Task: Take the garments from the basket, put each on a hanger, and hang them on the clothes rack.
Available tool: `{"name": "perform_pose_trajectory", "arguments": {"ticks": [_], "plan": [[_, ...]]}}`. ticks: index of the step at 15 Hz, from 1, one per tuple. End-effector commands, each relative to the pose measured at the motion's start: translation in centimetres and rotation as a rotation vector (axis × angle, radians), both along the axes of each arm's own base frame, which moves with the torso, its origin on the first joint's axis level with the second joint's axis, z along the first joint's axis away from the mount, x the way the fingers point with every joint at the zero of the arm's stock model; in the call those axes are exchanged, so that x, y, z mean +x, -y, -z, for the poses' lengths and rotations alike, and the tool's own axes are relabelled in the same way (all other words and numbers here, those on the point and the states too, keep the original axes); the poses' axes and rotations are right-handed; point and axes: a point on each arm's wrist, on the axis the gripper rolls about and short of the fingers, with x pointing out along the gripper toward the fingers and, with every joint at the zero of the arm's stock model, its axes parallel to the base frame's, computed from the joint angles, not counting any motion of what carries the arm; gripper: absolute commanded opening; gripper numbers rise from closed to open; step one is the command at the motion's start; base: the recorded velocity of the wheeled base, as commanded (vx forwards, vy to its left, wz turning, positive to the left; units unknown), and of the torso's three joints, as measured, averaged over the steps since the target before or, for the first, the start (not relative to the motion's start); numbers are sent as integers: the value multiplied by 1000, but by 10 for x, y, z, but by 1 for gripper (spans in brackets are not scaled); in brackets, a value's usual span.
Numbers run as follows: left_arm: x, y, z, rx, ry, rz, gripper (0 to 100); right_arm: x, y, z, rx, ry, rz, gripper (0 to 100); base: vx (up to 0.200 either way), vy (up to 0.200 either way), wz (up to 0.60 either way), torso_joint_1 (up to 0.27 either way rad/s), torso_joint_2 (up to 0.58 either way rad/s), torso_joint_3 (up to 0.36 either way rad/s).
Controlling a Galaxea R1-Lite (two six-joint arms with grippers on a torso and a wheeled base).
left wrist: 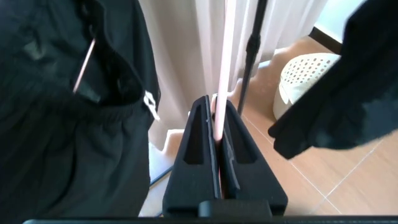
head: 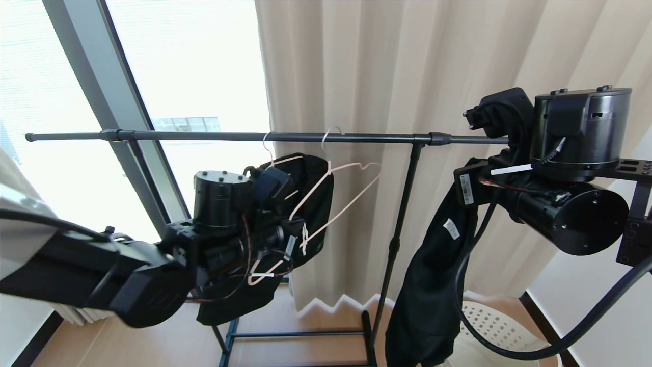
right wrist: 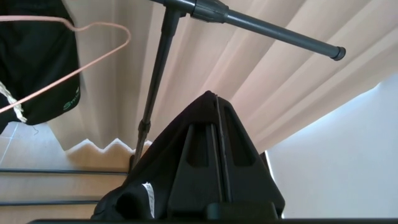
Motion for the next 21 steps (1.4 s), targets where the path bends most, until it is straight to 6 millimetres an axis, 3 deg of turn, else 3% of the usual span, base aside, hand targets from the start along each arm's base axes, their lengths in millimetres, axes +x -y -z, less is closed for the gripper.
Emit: {"name": "perform_pose_trajectory", "arguments": {"ticks": [1,2,3,8,13,16,21], "plan": [[-62,-35,-25,-39,60,12,0,-3,0,-1,2,3,-6,0,0,0,0,0,0,0],[-63,-35,-25,-39,60,12,0,-7,-2,-2,3,7,-14,0,0,0,0,0,0,0],[-95,-48,-18,-29,35,40,0,-15,-6,1,-13,3,-4,0,0,0,0,0,0,0],[-145,-69,-1,-51,-24,79,0,-23,-9,10,-25,11,13,0,0,0,0,0,0,0],[-166,-74,9,-77,-72,107,0,-22,-11,15,-37,2,16,0,0,0,0,0,0,0],[-178,-82,25,-61,-120,117,0,-12,-16,23,-53,-19,23,0,0,0,0,0,0,0],[-189,-74,28,-72,-105,213,0,12,-26,38,-68,-42,42,0,0,0,0,0,0,0]]}}
